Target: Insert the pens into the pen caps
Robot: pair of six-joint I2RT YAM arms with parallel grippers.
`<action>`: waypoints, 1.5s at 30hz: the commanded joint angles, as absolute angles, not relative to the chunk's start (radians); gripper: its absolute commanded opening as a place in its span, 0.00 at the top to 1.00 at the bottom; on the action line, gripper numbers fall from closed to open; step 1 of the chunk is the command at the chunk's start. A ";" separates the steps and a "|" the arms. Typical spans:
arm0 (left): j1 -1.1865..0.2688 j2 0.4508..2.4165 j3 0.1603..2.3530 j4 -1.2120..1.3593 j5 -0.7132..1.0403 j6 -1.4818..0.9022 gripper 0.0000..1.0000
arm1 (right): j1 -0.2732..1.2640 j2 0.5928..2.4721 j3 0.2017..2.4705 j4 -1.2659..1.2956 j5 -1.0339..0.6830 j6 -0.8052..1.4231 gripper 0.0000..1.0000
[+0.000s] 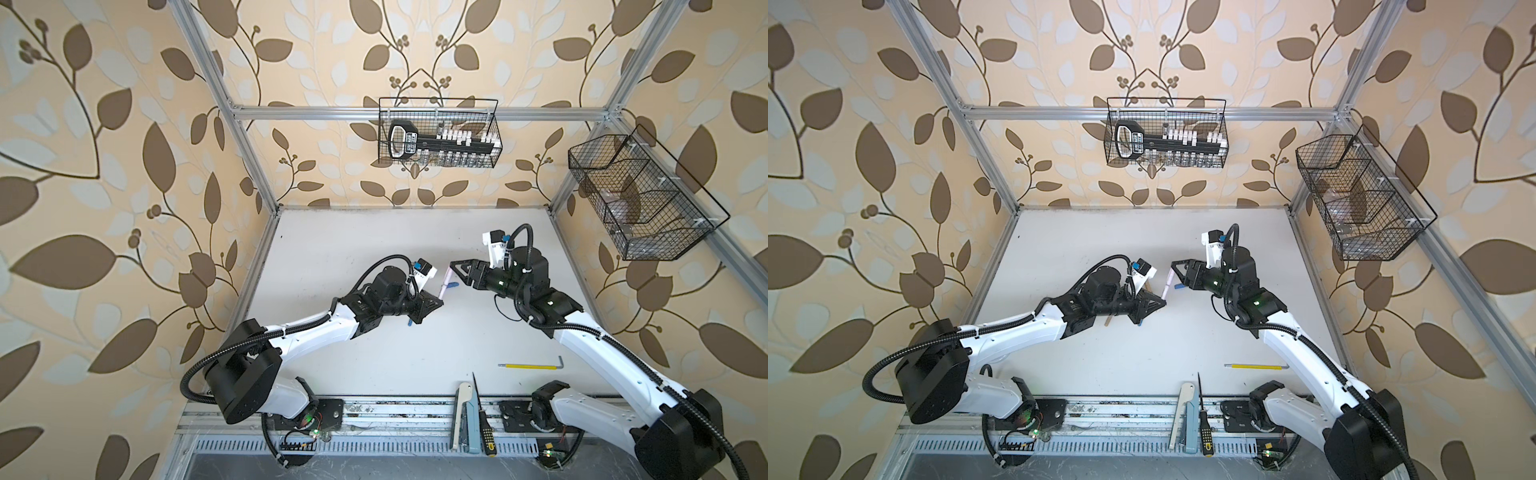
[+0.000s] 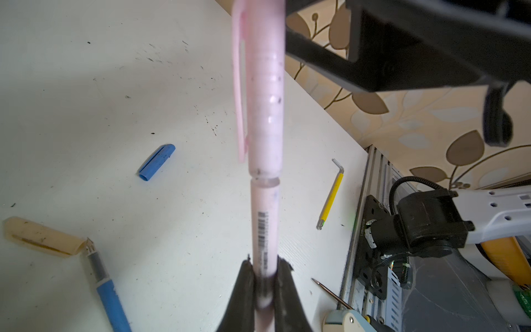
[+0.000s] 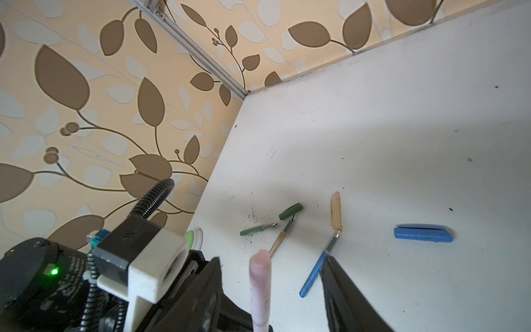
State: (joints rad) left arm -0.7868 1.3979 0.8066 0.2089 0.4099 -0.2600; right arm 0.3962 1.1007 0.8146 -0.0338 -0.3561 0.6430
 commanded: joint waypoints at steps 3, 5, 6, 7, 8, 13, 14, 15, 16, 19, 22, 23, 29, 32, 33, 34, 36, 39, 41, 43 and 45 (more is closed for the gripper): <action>-0.795 1.376 0.847 0.239 0.412 -0.234 1.00 | 0.396 1.157 0.861 0.000 -0.430 0.640 0.49; -0.795 1.375 0.850 0.236 0.410 -0.230 1.00 | 0.401 1.176 0.862 0.009 -0.447 0.645 0.52; -0.795 1.376 0.851 0.235 0.407 -0.229 1.00 | 0.406 1.186 0.866 0.011 -0.454 0.643 0.55; -0.795 1.376 0.853 0.234 0.407 -0.230 1.00 | 0.410 1.193 0.869 0.011 -0.457 0.644 0.57; -0.795 1.376 0.856 0.233 0.406 -0.230 1.00 | 0.417 1.200 0.870 0.011 -0.458 0.643 0.59; -0.795 1.391 0.875 0.233 0.384 -0.229 1.00 | 0.423 1.206 0.864 0.014 -0.466 0.646 0.87; -0.795 1.397 0.883 0.235 0.366 -0.227 1.00 | 0.425 1.203 0.860 0.013 -0.466 0.646 0.91; -0.795 1.404 0.895 0.241 0.341 -0.230 1.00 | 0.428 1.203 0.852 0.014 -0.466 0.647 0.96; -0.795 1.413 0.909 0.242 0.324 -0.230 1.00 | 0.428 1.201 0.848 0.013 -0.466 0.648 1.00; -0.792 1.454 0.968 0.266 0.276 -0.226 1.00 | 0.431 1.204 0.834 0.011 -0.466 0.648 1.00; -0.781 1.491 1.024 0.312 0.241 -0.222 1.00 | 0.435 1.207 0.836 -0.025 -0.449 0.631 1.00; -0.769 1.498 1.039 0.336 0.241 -0.229 1.00 | 0.438 1.206 0.839 -0.043 -0.435 0.621 1.00; -0.650 1.538 1.125 0.479 0.311 -0.298 1.00 | 0.449 1.193 0.824 -0.091 -0.394 0.597 1.00; -0.613 1.559 1.174 0.533 0.327 -0.288 1.00 | 0.458 1.205 0.797 -0.071 -0.405 0.615 1.00; -0.603 1.569 1.193 0.540 0.332 -0.286 1.00 | 0.465 1.212 0.789 -0.065 -0.406 0.619 1.00; -0.597 1.575 1.212 0.552 0.343 -0.285 1.00 | 0.471 1.223 0.783 -0.060 -0.411 0.623 1.00; -0.586 1.588 1.243 0.585 0.357 -0.285 1.00 | 0.486 1.236 0.770 -0.050 -0.412 0.633 1.00; -0.578 1.592 1.265 0.629 0.353 -0.285 1.00 | 0.491 1.244 0.739 -0.012 -0.429 0.664 1.00; -0.574 1.591 1.265 0.681 0.351 -0.288 1.00 | 0.491 1.248 0.726 0.001 -0.441 0.681 1.00; -0.562 1.588 1.271 0.716 0.350 -0.293 1.00 | 0.497 1.252 0.716 0.006 -0.453 0.691 1.00; -0.545 1.585 1.279 0.756 0.351 -0.304 1.00 | 0.499 1.262 0.713 -0.003 -0.473 0.698 1.00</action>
State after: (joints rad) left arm -0.6487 1.6283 1.1080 0.1951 0.5495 -0.2035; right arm 0.4103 1.2251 0.8005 0.2646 -0.1978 0.6323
